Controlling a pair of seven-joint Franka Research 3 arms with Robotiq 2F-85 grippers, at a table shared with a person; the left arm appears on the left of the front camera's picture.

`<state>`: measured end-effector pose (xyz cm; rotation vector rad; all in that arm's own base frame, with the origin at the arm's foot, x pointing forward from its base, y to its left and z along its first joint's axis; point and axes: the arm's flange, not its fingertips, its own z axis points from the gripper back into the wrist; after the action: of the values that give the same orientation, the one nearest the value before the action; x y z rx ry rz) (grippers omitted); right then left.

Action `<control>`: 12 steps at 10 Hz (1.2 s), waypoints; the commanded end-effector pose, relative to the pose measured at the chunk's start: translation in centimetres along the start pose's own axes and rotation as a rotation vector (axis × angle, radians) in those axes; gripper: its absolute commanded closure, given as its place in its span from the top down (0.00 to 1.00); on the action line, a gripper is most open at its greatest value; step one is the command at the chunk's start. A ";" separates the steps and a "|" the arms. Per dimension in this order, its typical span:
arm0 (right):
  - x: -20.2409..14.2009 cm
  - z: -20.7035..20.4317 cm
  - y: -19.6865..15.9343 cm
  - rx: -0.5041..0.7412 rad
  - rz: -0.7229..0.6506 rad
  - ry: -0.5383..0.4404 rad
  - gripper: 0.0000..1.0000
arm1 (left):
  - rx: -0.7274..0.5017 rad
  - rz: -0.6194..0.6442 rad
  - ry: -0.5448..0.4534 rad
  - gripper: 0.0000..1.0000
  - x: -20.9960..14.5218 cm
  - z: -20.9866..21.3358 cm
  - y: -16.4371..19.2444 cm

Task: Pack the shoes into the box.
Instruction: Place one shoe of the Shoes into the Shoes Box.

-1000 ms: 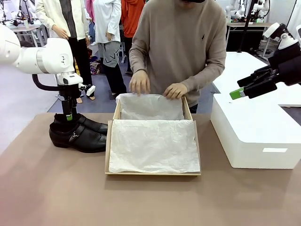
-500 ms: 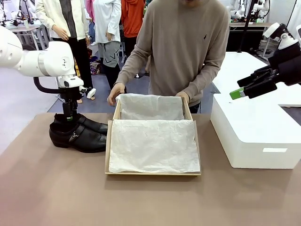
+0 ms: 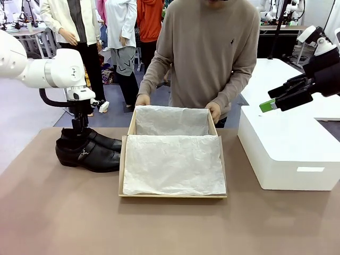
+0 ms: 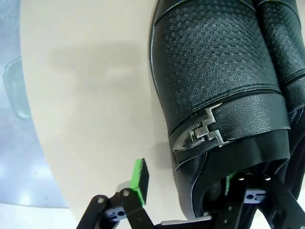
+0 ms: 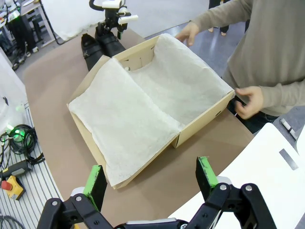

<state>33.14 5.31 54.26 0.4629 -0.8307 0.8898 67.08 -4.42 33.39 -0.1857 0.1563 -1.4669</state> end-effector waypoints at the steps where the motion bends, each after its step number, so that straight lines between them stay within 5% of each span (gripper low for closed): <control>1: 0.0 -0.2 -0.2 0.010 0.014 -0.013 1.00 | -0.017 -0.005 -0.014 0.23 -0.2 0.5 0.3; 2: 0.0 -0.2 -0.2 0.010 0.014 -0.013 1.00 | -0.019 -0.006 -0.013 0.04 -0.2 0.5 0.3; 3: 0.0 -0.2 -0.2 0.010 0.014 -0.013 1.00 | -0.018 -0.004 -0.012 0.00 -0.2 0.6 0.2; 12: 0.0 -0.2 -0.2 0.010 0.014 -0.013 1.00 | 0.022 0.007 0.022 0.00 -0.4 1.1 -0.3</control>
<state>33.14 5.31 54.26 0.4629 -0.8307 0.8898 67.19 -4.36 33.83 -0.1748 0.1579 -1.4716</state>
